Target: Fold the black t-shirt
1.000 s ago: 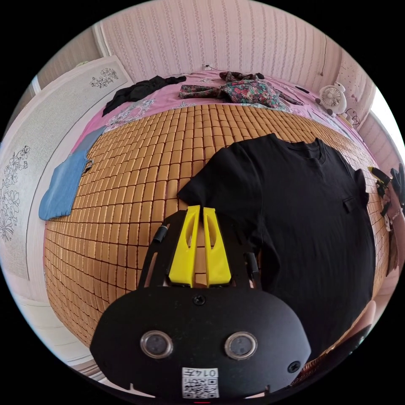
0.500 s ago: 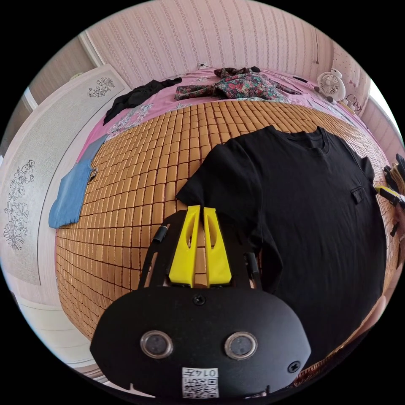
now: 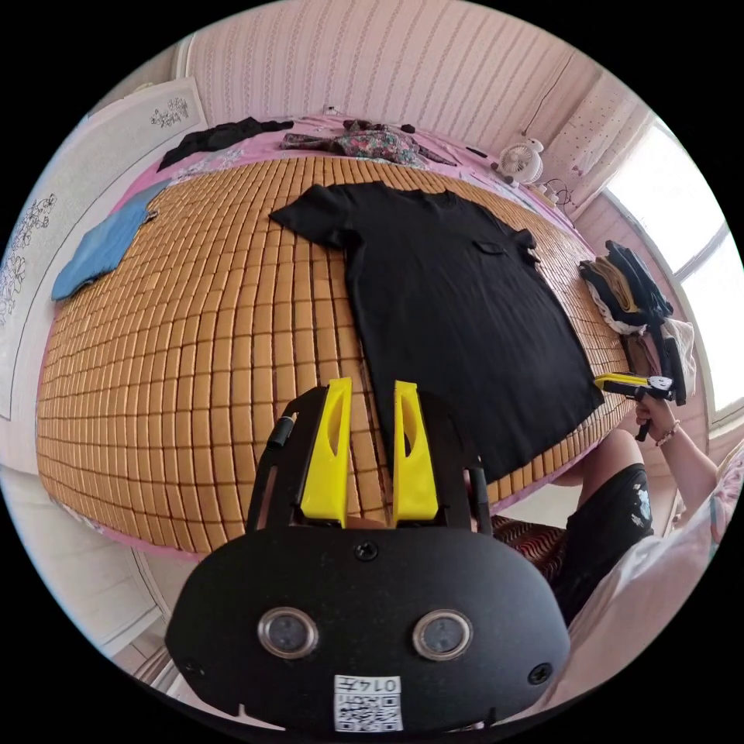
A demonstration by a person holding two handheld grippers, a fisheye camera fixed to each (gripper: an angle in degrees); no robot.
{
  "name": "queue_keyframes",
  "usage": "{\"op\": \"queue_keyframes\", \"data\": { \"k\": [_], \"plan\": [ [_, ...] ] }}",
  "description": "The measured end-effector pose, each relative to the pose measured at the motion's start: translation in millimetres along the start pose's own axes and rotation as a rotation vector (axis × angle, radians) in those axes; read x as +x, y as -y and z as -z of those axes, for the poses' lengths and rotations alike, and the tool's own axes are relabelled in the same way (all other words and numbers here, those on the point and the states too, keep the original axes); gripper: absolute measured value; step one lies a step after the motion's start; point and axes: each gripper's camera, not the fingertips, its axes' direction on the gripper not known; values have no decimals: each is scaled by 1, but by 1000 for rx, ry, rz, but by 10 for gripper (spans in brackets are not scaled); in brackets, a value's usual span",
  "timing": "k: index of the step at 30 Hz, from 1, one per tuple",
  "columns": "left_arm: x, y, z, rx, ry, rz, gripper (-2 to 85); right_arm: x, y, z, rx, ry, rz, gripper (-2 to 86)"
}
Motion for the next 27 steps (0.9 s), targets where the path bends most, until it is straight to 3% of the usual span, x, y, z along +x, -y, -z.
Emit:
{"op": "queue_keyframes", "data": {
  "k": [5, 16, 22, 27],
  "plan": [
    [6, -22, -19, -140, 88, 71, 71, -14, -6, -4, 4, -53, 11, 41],
    [-23, -15, 11, -109, -32, 118, 54, -9, -21, -12, -27, 117, -40, 6],
    [-16, -21, 3, -152, 28, 38, 45, -19, -26, -26, -67, 115, -19, 8],
    [-47, -25, 11, -157, -47, 116, 22, -29, -29, -40, -109, 105, 18, 24]
  ]
}}
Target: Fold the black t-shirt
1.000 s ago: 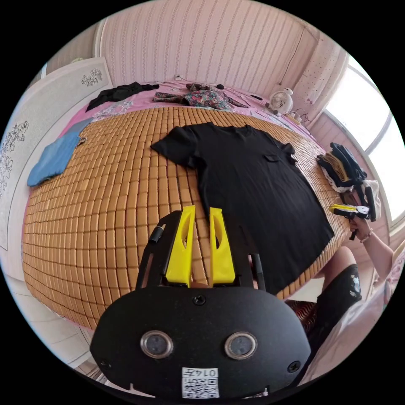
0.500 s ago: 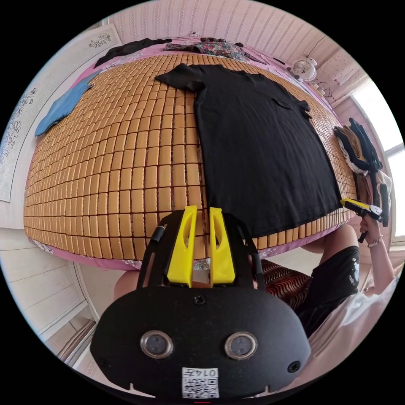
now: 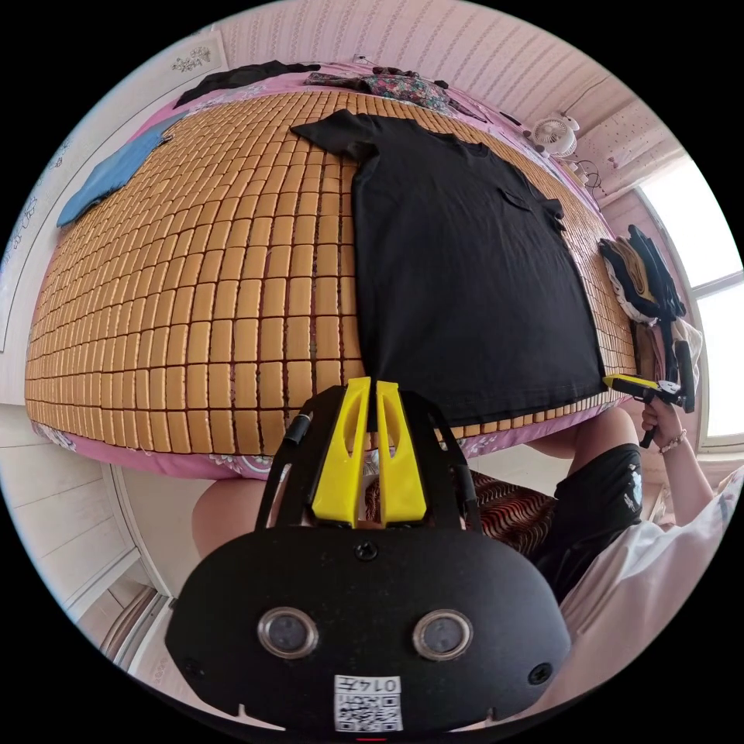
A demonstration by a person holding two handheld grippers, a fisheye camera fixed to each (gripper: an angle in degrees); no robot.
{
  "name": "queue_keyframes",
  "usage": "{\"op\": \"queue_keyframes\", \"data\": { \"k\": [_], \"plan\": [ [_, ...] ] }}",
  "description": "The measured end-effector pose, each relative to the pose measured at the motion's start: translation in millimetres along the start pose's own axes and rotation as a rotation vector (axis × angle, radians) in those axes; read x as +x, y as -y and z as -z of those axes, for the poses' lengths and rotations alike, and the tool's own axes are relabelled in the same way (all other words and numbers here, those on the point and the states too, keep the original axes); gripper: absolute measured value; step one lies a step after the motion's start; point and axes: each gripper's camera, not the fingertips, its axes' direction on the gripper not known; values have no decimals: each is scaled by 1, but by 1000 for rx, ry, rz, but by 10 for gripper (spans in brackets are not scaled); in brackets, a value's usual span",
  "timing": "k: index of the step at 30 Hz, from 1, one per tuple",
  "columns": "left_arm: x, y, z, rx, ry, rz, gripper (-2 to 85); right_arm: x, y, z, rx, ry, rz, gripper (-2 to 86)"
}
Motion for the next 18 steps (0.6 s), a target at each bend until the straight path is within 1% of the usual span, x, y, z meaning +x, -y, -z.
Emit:
{"op": "queue_keyframes", "data": {
  "k": [5, 8, 10, 11, 12, 13, 15, 18],
  "plan": [
    [-22, -3, 14, 21, -55, 66, 21, -9, -7, -6, -16, -98, 33, 49],
    [-42, -5, 37, 97, -55, 99, 28, -19, -12, 3, 21, -250, 93, 56],
    [-52, 0, 49, 149, -60, 102, 32, -40, -7, 18, 175, -387, 169, 57],
    [-57, 8, 55, 184, -66, 88, 34, -46, -4, 23, 227, -407, 186, 57],
    [-61, 19, 57, 217, -58, 72, 37, -60, 5, 30, 323, -403, 237, 57],
    [-62, 26, 58, 229, -51, 65, 38, -74, 20, 33, 389, -351, 291, 58],
    [-65, 60, 55, 281, -42, 34, 44, -95, 50, 31, 423, -257, 368, 58],
    [-69, 108, 48, 351, -76, 27, 50, -142, 109, 14, 396, -139, 541, 60]
  ]
}}
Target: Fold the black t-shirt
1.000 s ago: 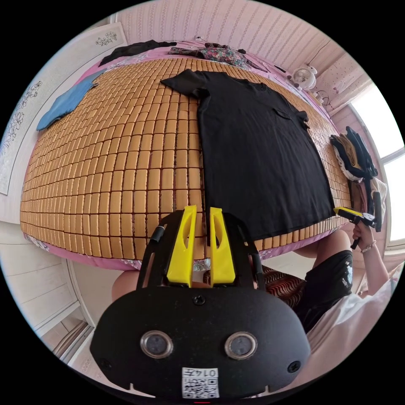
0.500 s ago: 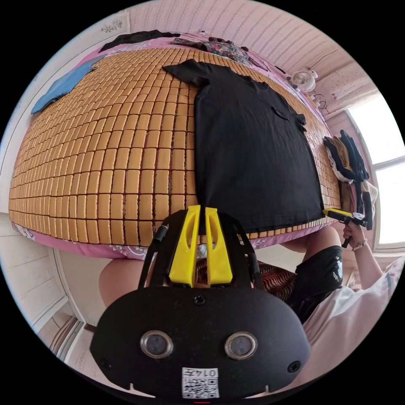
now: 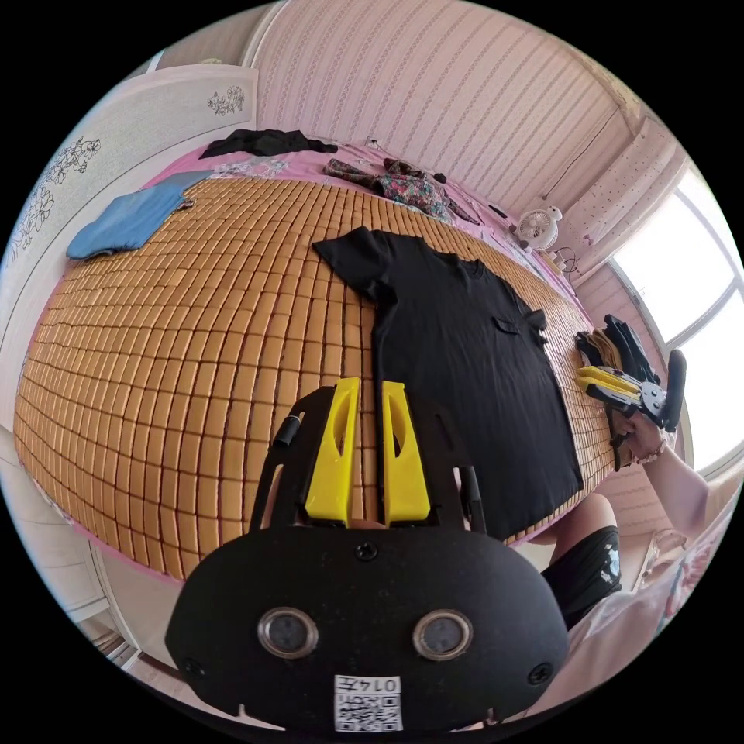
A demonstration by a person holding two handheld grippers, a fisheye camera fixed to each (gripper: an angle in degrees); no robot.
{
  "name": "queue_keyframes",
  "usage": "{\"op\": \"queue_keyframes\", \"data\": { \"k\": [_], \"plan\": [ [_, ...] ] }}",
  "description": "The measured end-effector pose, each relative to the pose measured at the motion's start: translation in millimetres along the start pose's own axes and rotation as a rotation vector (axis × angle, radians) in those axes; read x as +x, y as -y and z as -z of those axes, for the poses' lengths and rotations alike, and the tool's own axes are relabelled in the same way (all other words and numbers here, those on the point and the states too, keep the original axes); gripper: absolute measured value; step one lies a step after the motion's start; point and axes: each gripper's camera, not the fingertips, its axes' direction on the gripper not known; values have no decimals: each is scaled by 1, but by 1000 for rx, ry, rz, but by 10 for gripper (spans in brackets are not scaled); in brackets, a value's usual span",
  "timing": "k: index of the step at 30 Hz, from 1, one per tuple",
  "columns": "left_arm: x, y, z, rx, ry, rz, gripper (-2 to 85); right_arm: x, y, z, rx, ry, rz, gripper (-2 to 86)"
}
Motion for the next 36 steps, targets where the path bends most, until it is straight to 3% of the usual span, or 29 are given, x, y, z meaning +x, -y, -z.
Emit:
{"op": "queue_keyframes", "data": {
  "k": [10, 23, 29, 31, 34, 36],
  "plan": [
    [-21, 97, -86, 11, -14, 30, 66, -74, 195, -111, -22, 143, 266, 56],
    [-56, 99, -164, -60, -73, 17, 27, -100, 266, -203, -106, 107, 265, 28],
    [-53, 96, -177, -41, -11, -41, 16, -61, 275, -193, -128, 206, 194, 20],
    [-53, 92, -172, 5, 36, -30, 13, -17, 265, -161, 35, 334, 42, 18],
    [-56, 84, -157, 74, -57, -16, 9, 56, 221, -108, 254, 489, -174, 25],
    [-55, 72, -149, 144, -97, -20, 5, 88, 184, -86, 277, 468, -240, 39]
  ]
}}
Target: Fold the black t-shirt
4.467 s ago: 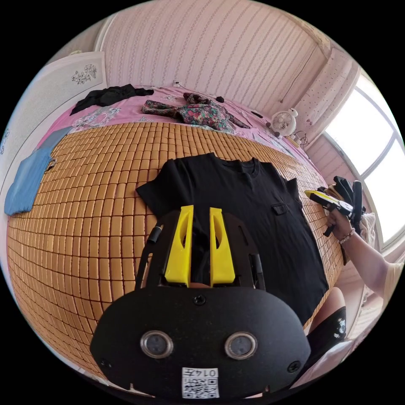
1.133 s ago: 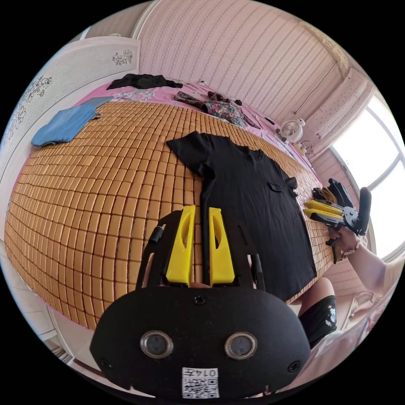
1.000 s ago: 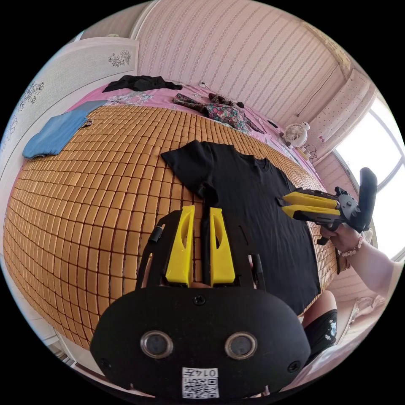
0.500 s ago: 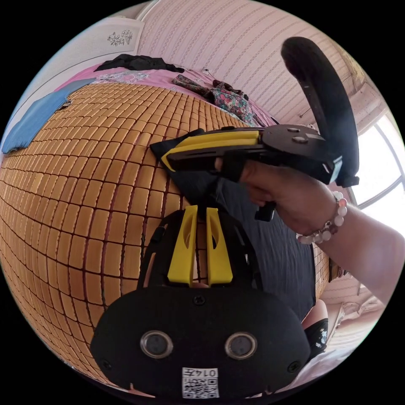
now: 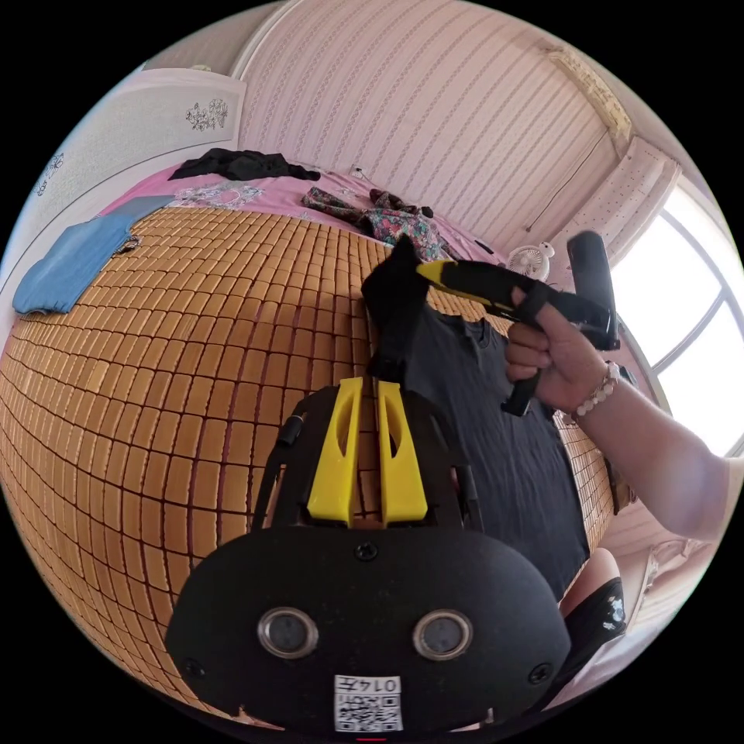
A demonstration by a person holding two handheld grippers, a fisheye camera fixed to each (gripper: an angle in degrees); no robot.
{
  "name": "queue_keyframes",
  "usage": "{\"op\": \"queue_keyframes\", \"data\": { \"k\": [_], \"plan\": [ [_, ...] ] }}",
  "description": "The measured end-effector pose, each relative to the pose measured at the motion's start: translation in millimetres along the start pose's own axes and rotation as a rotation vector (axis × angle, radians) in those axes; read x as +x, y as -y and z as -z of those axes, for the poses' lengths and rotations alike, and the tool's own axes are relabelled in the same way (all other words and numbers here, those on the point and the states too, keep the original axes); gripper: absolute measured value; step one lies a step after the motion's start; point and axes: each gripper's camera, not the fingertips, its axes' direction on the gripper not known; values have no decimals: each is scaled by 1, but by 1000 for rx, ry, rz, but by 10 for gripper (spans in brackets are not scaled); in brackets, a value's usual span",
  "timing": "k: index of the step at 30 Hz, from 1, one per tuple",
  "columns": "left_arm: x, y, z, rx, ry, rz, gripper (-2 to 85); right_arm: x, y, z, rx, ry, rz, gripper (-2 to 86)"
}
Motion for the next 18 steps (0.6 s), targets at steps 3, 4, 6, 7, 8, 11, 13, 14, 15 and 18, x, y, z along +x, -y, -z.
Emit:
{"op": "queue_keyframes", "data": {
  "k": [3, 4, 6, 7, 8, 11, 13, 14, 15, 18],
  "plan": [
    [-7, -21, -6, 11, -9, 28, 3, 28, -41, 43, -65, -139, -20, 61],
    [-8, -24, -9, -1, -11, 30, 4, 37, -55, 55, -107, -157, -35, 70],
    [-6, -37, -21, -50, -28, 26, 6, 44, -75, 75, -122, -165, -53, 84],
    [-4, -40, -24, -58, -24, 19, 6, 45, -87, 87, -127, -182, -58, 82],
    [3, -44, -28, -72, -13, 1, 7, 45, -92, 93, -127, -193, -60, 81],
    [26, -47, -40, -98, -24, -57, 9, 47, -117, 128, -92, -255, -76, 77],
    [47, -46, -50, -110, -42, -104, 13, 52, -133, 157, -53, -341, -103, 73],
    [62, -44, -58, -121, -54, -141, 16, 54, -137, 164, -44, -374, -113, 72],
    [80, -42, -68, -131, -70, -179, 18, 59, -145, 178, -24, -448, -141, 70],
    [128, -34, -100, -177, -103, -271, 25, 81, -160, 206, -8, -603, -234, 68]
  ]
}}
